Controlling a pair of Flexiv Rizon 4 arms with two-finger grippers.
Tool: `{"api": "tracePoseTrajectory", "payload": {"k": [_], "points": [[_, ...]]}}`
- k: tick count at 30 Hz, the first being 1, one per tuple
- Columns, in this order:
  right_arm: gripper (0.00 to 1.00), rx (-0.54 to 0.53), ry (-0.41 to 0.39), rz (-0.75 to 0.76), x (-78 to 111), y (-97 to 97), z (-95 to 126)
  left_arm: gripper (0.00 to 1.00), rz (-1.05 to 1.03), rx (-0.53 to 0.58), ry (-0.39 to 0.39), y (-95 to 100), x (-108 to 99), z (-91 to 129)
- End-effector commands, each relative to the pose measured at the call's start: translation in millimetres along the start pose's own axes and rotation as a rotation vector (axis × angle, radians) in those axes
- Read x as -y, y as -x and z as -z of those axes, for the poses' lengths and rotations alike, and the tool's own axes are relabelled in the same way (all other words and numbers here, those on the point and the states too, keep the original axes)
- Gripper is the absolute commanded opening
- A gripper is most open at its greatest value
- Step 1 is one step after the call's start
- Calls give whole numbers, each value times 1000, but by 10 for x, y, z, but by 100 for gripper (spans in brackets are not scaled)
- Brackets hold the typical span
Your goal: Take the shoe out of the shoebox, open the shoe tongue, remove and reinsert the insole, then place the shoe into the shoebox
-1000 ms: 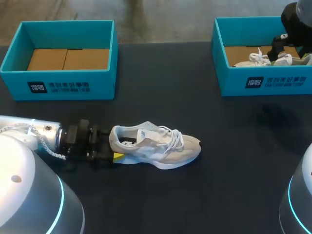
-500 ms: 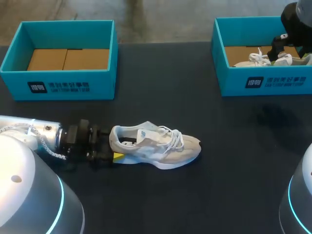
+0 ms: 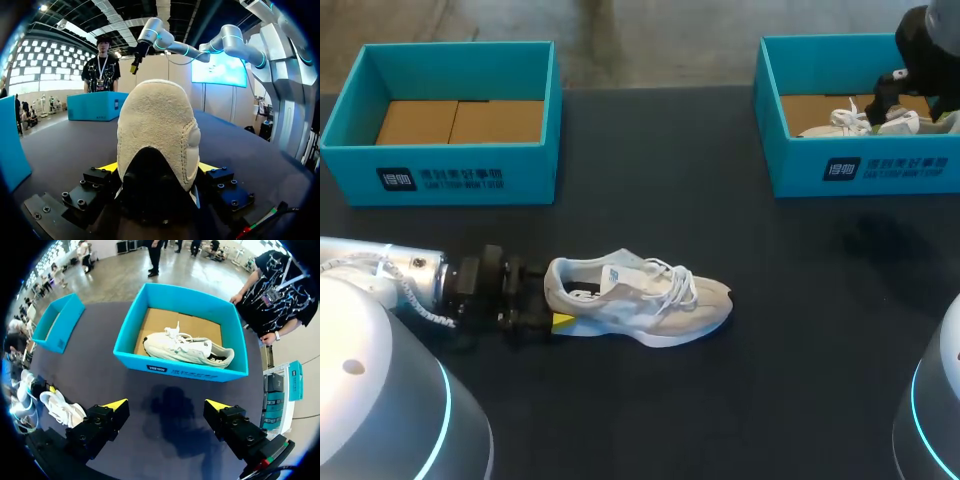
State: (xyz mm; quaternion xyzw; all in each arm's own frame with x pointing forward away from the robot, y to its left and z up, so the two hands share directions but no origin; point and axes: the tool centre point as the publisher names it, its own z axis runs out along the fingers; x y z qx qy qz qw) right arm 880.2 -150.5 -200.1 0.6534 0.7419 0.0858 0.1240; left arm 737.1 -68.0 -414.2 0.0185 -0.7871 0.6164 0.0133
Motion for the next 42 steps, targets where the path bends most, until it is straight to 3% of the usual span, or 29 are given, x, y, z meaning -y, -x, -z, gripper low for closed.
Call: {"api": "tracePoseTrajectory", "payload": {"k": [1,14,42], "points": [[100,34,-27,-49,-58,-302,-37,0,0,3,4,4,-10,-26],[100,113,-123,-177,81,-1040,31,0,0,3,4,4,-10,-26],[100,103,-148,-130,748,-2313,251,0,0,3,4,4,-10,-26]]}}
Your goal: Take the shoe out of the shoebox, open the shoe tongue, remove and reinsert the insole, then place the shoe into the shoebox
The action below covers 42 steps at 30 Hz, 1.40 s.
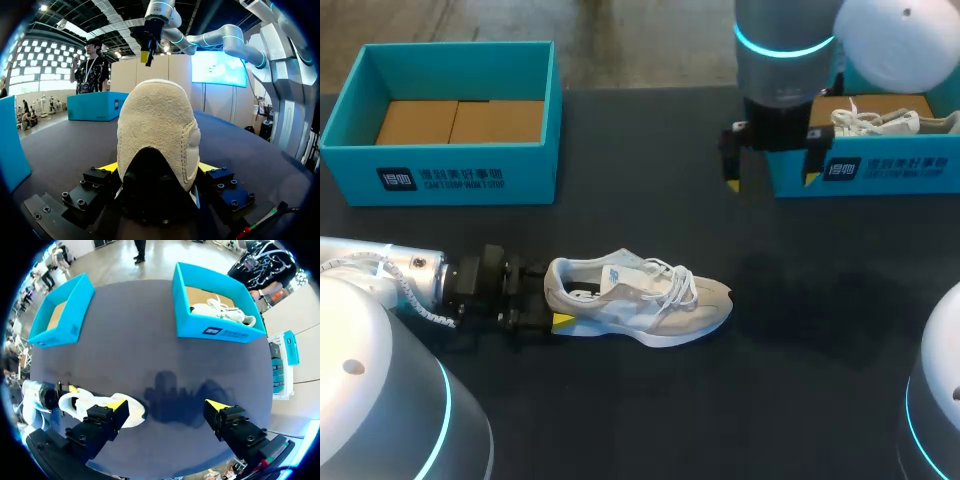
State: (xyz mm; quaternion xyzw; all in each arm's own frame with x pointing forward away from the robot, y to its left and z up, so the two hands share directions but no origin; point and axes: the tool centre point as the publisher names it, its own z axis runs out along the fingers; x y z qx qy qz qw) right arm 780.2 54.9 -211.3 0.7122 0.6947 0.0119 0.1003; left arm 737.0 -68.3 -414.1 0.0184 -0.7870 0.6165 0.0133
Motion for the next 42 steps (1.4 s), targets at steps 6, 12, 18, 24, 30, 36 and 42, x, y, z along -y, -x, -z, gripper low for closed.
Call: {"api": "tracePoseTrajectory", "payload": {"k": [6,12,18,24,30,36,42], "points": [[100,-2,-18,31,185,-387,-59,0,0,3,4,5,-12,-24],[100,-20,-33,64,273,-635,-127,0,0,3,4,5,-12,-24],[100,-45,-49,88,361,-864,-220,0,0,3,4,5,-12,-24],[100,-65,-61,81,436,-1104,-324,0,0,3,4,5,-12,-24],[100,-91,-67,100,485,-1342,-381,0,0,3,4,5,-12,-24],[100,-101,-78,127,556,-1564,-428,0,0,3,4,5,-12,-24],[100,-100,-94,160,618,-1747,-472,0,0,3,4,5,-12,-24]]}}
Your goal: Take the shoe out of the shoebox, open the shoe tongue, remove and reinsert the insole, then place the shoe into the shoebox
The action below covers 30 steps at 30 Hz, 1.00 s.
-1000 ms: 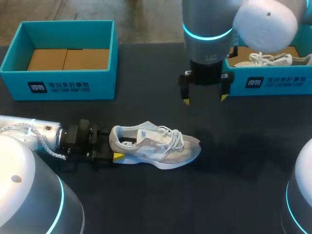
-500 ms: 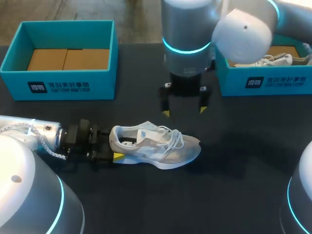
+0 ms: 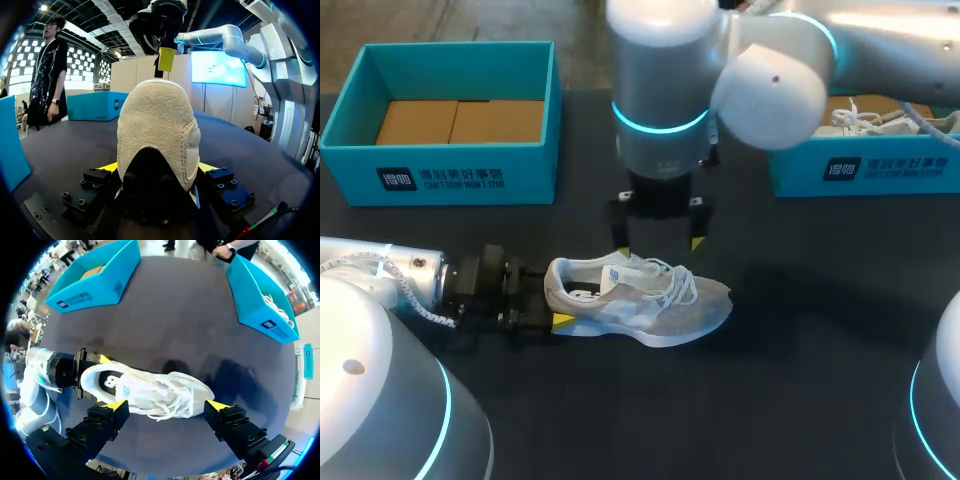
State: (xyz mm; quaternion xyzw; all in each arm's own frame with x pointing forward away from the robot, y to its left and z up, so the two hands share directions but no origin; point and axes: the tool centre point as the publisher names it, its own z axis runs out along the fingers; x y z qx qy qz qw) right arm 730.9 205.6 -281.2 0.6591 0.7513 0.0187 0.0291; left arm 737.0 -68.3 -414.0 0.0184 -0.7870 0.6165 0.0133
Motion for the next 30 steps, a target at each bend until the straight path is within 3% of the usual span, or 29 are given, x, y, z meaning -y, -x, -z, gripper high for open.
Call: {"api": "tracePoseTrajectory", "payload": {"k": [1,20,30], "points": [[100,20,-14,6,-22,-194,-72,0,0,3,4,5,-12,-23],[100,20,-14,6,-22,-194,-72,0,0,3,4,5,-12,-23],[100,138,46,-276,-12,-360,-120,0,0,3,4,5,-12,-23]]}}
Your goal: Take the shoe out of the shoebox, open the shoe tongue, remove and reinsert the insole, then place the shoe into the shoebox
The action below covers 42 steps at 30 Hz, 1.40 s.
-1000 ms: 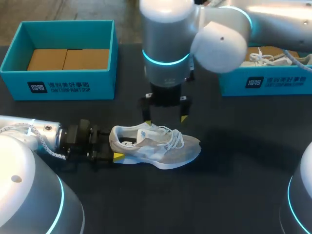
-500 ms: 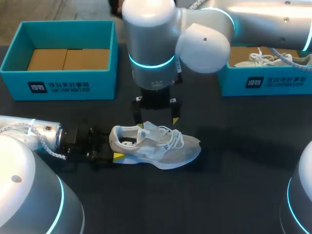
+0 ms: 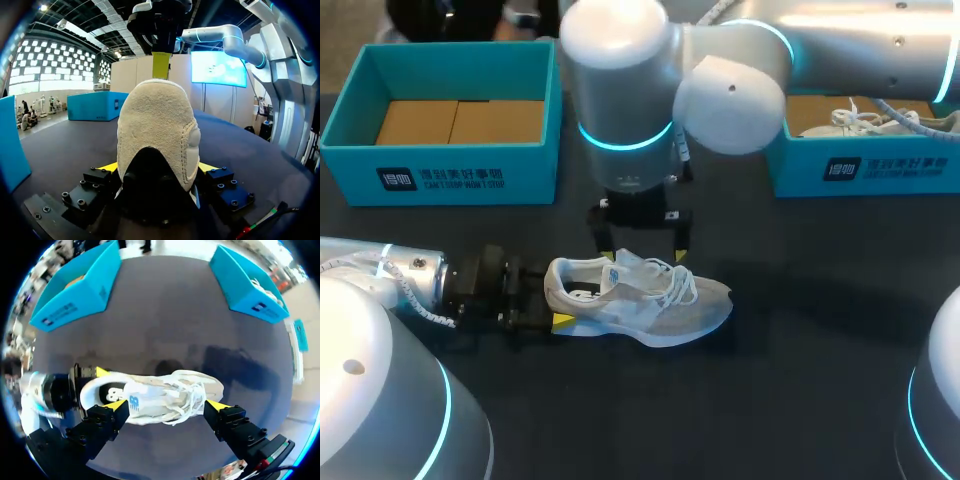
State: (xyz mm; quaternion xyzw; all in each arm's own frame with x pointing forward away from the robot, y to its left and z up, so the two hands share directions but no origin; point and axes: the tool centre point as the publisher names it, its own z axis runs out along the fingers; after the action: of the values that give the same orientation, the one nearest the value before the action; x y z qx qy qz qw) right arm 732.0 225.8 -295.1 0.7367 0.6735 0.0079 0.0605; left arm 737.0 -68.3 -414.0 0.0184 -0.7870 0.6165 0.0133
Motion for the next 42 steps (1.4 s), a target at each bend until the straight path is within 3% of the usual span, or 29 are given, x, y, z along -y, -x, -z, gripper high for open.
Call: {"api": "tracePoseTrajectory", "payload": {"k": [1,24,42], "points": [[100,65,30,-59,49,-160,27,0,0,3,4,5,-12,-24],[100,231,22,-47,215,-516,-295,0,0,3,4,5,-12,-24],[100,404,14,-106,196,-387,-544,0,0,3,4,5,-12,-24]]}}
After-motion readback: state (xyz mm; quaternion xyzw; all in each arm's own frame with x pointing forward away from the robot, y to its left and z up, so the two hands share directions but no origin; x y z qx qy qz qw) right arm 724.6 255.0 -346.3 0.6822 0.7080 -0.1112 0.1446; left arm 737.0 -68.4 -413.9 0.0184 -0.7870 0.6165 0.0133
